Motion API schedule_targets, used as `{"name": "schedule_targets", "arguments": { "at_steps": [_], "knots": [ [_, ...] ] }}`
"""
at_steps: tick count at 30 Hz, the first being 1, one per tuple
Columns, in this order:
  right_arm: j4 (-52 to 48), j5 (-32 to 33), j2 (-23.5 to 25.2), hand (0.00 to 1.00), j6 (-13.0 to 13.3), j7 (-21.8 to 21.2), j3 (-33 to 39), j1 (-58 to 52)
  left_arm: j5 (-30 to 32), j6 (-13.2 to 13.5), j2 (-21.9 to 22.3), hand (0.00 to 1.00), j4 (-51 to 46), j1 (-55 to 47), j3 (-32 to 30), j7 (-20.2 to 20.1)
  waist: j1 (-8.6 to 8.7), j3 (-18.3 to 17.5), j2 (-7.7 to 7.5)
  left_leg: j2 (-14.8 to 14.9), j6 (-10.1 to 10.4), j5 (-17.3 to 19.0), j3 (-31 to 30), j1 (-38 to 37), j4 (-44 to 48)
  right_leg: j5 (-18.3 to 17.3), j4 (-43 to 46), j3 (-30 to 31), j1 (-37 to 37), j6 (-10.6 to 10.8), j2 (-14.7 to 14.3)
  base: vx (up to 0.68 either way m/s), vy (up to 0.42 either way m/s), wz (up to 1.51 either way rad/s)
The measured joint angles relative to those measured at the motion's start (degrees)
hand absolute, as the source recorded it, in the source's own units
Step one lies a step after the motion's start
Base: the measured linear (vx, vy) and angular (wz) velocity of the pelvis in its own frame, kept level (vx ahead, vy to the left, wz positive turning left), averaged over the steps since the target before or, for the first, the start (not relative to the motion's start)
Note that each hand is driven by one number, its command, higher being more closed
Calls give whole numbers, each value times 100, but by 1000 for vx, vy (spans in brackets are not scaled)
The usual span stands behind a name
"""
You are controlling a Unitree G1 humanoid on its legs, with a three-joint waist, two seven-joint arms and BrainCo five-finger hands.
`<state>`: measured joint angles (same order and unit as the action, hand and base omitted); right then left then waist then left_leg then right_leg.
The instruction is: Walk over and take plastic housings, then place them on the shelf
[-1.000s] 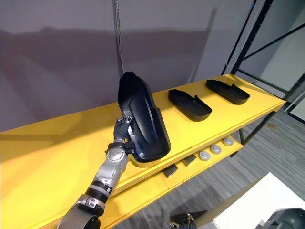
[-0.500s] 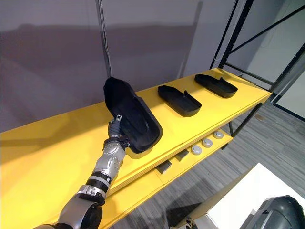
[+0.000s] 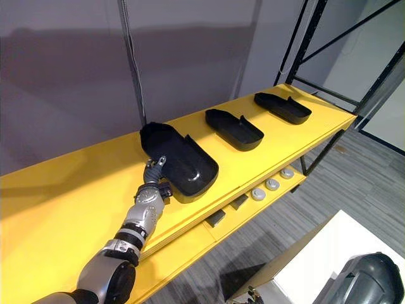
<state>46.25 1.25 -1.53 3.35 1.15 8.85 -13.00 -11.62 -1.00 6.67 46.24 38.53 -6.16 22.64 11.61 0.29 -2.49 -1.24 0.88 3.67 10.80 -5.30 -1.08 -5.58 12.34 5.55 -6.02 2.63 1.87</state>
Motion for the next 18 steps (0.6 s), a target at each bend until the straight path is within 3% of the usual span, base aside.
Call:
{"name": "schedule_targets", "arguments": {
  "at_steps": [10,18],
  "knots": [
    [209,17,-44,0,1,0,23,220,-287,55,-53,0,215,206,-424,-7,3,106,75,124,203,-138,-1,-6,-113,329,-507,-33,174,-97,-99,-40,6,0],
    [170,20,-79,0,2,2,17,215,-267,159,-65,0,151,227,-472,81,4,207,106,233,227,-178,7,4,-173,414,-594,-22,179,-170,-224,-30,-6,-1]
  ]
}}
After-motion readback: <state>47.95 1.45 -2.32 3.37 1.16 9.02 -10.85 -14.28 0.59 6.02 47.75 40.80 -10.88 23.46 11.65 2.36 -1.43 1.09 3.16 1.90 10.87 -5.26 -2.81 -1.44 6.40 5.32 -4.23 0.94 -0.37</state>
